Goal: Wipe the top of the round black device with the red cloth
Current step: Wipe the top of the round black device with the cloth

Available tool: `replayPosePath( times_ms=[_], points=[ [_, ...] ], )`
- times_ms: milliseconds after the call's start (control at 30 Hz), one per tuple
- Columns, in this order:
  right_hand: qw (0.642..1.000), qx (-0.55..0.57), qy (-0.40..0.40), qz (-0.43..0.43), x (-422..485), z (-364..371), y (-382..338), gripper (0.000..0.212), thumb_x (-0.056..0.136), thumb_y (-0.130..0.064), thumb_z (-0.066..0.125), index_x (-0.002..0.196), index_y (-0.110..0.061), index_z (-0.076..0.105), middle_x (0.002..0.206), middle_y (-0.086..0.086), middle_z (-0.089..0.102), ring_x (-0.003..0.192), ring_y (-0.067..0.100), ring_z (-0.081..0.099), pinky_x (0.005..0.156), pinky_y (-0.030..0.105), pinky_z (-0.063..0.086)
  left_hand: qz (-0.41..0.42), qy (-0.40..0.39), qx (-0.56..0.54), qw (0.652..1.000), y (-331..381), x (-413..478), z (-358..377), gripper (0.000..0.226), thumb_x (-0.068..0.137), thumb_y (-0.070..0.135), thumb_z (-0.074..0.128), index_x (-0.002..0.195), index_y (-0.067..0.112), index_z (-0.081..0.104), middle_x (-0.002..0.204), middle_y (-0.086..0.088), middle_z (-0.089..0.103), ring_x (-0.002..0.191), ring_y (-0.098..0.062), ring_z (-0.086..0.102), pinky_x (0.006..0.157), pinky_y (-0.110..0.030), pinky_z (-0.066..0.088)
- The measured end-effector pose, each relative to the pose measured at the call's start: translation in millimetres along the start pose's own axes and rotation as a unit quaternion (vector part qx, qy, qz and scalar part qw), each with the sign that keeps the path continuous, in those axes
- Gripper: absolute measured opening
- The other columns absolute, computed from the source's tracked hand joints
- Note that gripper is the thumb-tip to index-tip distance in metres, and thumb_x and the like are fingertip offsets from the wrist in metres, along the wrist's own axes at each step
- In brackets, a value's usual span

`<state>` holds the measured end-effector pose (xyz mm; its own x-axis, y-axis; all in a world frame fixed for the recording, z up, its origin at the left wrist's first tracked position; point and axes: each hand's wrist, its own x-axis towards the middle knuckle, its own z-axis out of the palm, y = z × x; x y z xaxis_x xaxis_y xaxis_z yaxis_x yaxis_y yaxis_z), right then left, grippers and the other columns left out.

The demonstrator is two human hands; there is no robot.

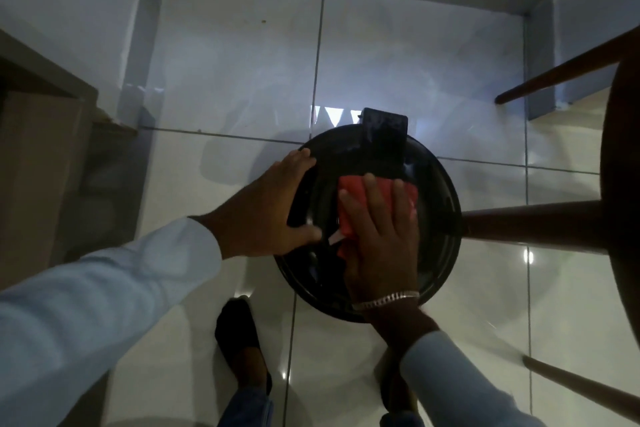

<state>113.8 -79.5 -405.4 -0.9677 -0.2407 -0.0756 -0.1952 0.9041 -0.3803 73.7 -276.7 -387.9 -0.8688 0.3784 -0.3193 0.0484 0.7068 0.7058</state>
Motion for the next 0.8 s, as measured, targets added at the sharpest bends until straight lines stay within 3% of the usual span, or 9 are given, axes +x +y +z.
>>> replayPosePath(
  times_ms=[67,133,300,367,467,533,667,733,800],
  points=[
    [0.998,-0.014,-0.021,-0.057,-9.5,-1.7,17.8,0.058,0.088,-0.039,0.057,0.143,-0.024,0.044,0.158,0.008,0.032,0.149,0.040,0.015,0.119,0.059,0.014,0.024,0.060,-0.009,0.998,10.6,20.3,-17.2,0.082,0.080,0.027,0.060,0.149,0.022,0.015,0.159,-0.013,0.020,0.141,-0.014,0.017,0.115,-0.043,0.024],
    [0.995,-0.022,-0.040,-0.091,-13.8,-4.3,27.8,0.058,0.089,-0.041,0.057,0.143,-0.024,0.045,0.158,0.006,0.033,0.149,0.037,0.016,0.120,0.057,0.014,0.057,0.051,-0.006,0.997,23.5,56.8,-29.9,0.081,0.086,0.011,0.056,0.151,0.025,0.010,0.162,-0.006,0.012,0.145,-0.017,0.000,0.117,-0.042,0.009],
    [0.997,-0.023,-0.019,-0.068,-11.7,-8.7,15.1,0.063,0.079,-0.031,0.070,0.138,-0.021,0.051,0.152,0.010,0.042,0.145,0.041,0.027,0.118,0.059,0.020,0.003,-0.162,0.166,0.973,46.9,130.5,-23.7,0.093,0.087,0.040,0.065,0.152,0.029,-0.001,0.163,-0.005,-0.006,0.146,-0.035,-0.016,0.118,-0.054,0.005],
    [0.999,-0.012,-0.018,-0.027,-8.9,-9.7,4.3,0.065,0.079,-0.040,0.067,0.139,-0.023,0.048,0.152,0.010,0.043,0.144,0.042,0.029,0.113,0.065,0.027,-0.013,-0.175,0.158,0.972,45.8,136.2,-17.5,0.094,0.086,0.039,0.065,0.152,0.029,-0.002,0.162,-0.006,-0.010,0.146,-0.035,-0.015,0.118,-0.053,0.007],
    [0.998,0.009,-0.065,-0.001,4.9,-3.8,-34.8,0.062,0.083,-0.045,0.063,0.140,-0.027,0.046,0.155,0.006,0.039,0.147,0.039,0.021,0.116,0.062,0.022,-0.007,-0.169,0.153,0.974,47.3,133.8,-15.1,0.095,0.087,0.036,0.065,0.152,0.027,-0.004,0.162,-0.009,-0.010,0.146,-0.037,-0.013,0.116,-0.054,0.008],
    [0.993,0.005,-0.104,-0.047,11.7,4.7,-61.6,0.051,0.089,-0.038,0.058,0.138,-0.030,0.048,0.155,0.002,0.038,0.149,0.036,0.017,0.118,0.064,0.017,-0.006,-0.180,0.159,0.971,48.8,135.4,-15.3,0.095,0.087,0.036,0.065,0.152,0.026,-0.005,0.162,-0.010,-0.009,0.146,-0.037,-0.013,0.116,-0.055,0.009],
    [0.946,-0.133,-0.192,-0.227,-16.6,4.5,-68.1,0.056,0.071,-0.033,0.072,0.125,-0.035,0.058,0.150,-0.001,0.047,0.144,0.036,0.031,0.110,0.065,0.022,-0.023,-0.202,0.162,0.966,48.7,135.4,-15.5,0.095,0.088,0.034,0.064,0.151,0.030,-0.008,0.162,-0.005,-0.014,0.145,-0.037,-0.017,0.117,-0.058,0.008],
    [0.923,-0.162,-0.192,-0.291,-47.9,-6.1,-45.4,0.046,0.076,-0.030,0.058,0.122,-0.039,0.061,0.148,-0.006,0.050,0.144,0.031,0.033,0.107,0.062,0.022,-0.027,-0.208,0.159,0.965,48.8,136.7,-13.9,0.095,0.089,0.033,0.063,0.150,0.032,-0.010,0.161,-0.002,-0.016,0.144,-0.038,-0.020,0.117,-0.060,0.008],
    [0.930,-0.119,-0.160,-0.308,-78.9,-15.6,-7.1,0.040,0.094,-0.021,0.041,0.121,-0.038,0.063,0.144,-0.009,0.054,0.142,0.026,0.036,0.107,0.058,0.028,-0.026,-0.210,0.153,0.965,46.9,137.0,-13.4,0.094,0.089,0.032,0.062,0.150,0.034,-0.010,0.161,0.001,-0.019,0.143,-0.038,-0.023,0.116,-0.062,0.007]
  ],
)
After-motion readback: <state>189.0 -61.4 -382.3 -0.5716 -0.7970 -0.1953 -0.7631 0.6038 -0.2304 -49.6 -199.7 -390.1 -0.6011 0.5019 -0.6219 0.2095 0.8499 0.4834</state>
